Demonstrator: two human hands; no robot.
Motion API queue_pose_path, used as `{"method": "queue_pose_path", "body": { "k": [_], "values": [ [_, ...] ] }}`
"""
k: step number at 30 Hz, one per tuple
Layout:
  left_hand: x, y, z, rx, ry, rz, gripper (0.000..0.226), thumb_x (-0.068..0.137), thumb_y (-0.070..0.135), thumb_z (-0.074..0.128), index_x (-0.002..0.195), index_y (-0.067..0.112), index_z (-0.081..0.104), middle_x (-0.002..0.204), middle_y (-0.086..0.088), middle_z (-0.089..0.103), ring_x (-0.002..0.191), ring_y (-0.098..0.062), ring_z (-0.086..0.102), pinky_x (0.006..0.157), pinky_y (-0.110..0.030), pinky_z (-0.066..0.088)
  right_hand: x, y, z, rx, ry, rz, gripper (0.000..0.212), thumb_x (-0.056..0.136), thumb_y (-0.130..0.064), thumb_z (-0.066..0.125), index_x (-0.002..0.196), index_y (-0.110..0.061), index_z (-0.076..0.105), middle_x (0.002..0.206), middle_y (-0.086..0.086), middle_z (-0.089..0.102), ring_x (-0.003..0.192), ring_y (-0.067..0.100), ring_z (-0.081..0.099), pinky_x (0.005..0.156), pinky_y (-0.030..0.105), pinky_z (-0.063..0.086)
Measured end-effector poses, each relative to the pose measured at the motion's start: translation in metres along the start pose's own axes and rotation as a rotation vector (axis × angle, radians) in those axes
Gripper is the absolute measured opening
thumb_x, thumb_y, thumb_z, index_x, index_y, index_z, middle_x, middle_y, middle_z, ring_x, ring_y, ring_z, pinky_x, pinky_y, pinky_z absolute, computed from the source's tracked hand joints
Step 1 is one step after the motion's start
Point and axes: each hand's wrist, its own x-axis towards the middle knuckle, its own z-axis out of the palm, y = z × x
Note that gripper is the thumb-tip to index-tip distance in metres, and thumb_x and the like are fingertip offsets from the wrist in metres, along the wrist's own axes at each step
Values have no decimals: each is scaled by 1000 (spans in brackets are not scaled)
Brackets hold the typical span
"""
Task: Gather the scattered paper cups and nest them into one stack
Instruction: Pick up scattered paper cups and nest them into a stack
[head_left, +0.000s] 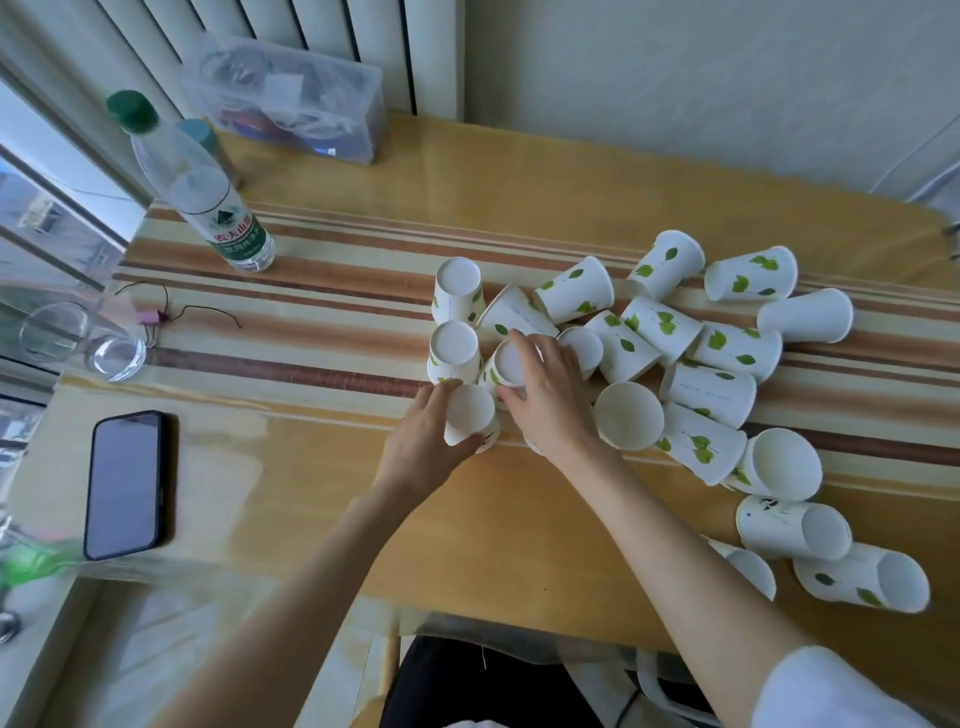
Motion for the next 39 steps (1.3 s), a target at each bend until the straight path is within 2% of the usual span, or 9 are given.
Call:
{"method": "queue_pose_path", "body": {
  "k": [4, 8, 13, 18, 23, 27, 30, 36, 39],
  "values": [
    [-9, -4, -11, -97, 58, 15, 59, 75, 27, 72, 124, 13, 42, 121, -1, 52, 107, -22, 53, 83, -39, 48, -13, -7, -10, 152, 95, -16, 57, 82, -14, 64, 133, -10, 40, 130, 12, 48, 119, 31, 47, 94, 42, 46],
    [-18, -21, -14, -254, 139, 12, 53, 70, 26, 75, 107, 27, 37, 113, 3, 54, 105, -22, 55, 83, -29, 45, -31, -9, -10, 418, 294, 109, 55, 78, -14, 68, 124, -8, 39, 126, 8, 48, 115, 18, 46, 89, 14, 35],
    [-28, -46, -12, -508, 166, 187, 64, 62, 44, 68, 116, 53, 35, 112, 3, 54, 96, -19, 63, 77, -31, 53, -59, -3, 5, 824, 390, 47, 55, 77, -37, 64, 127, -26, 44, 128, -2, 52, 122, 17, 51, 98, 42, 46],
    [-45, -70, 12, -615, 257, 260, 50, 59, 48, 71, 104, 51, 51, 107, 6, 66, 98, -12, 65, 80, -32, 51, -106, -1, 16, 1041, 487, -68, 49, 68, -42, 69, 111, -23, 55, 111, -4, 66, 105, 14, 64, 88, 33, 50],
    [-76, -76, 28, -721, 386, 192, 35, 72, 39, 75, 95, 26, 51, 98, -1, 66, 69, 6, 61, 64, -15, 48, -151, 5, 44, 1167, 495, -35, 58, 60, -31, 74, 110, -22, 46, 115, 0, 58, 102, 12, 64, 84, 28, 53],
    [-91, -73, 36, -783, 357, 185, 36, 79, 11, 71, 101, 20, 44, 110, -4, 56, 73, 14, 61, 61, -7, 48, -161, 14, 65, 1143, 343, 45, 66, 61, -21, 74, 119, -31, 45, 123, -1, 58, 107, 11, 62, 78, 22, 52],
    [-100, -70, 40, -824, 277, 207, 68, 62, 29, 75, 118, 19, 37, 112, 4, 55, 85, 5, 62, 63, -11, 51, -160, 18, 78, 1022, 297, 68, 66, 60, -21, 78, 116, -33, 45, 121, -7, 57, 111, 9, 55, 81, 17, 47],
    [-112, -70, 41, -821, 249, 290, 74, 53, 42, 78, 120, 26, 49, 115, 5, 64, 104, -6, 63, 81, -24, 51, -157, 34, 106, 610, 283, 195, 61, 56, -43, 77, 108, -32, 48, 110, -7, 59, 113, 19, 51, 93, 41, 46],
    [-113, -61, 35, -781, 242, 357, 77, 56, 42, 78, 125, 25, 48, 119, 2, 64, 108, -11, 62, 90, -33, 50, -165, 32, 95, 447, 185, 163, 69, 67, -36, 76, 125, -18, 42, 131, 2, 47, 129, 23, 37, 104, 42, 38]
  ]
}}
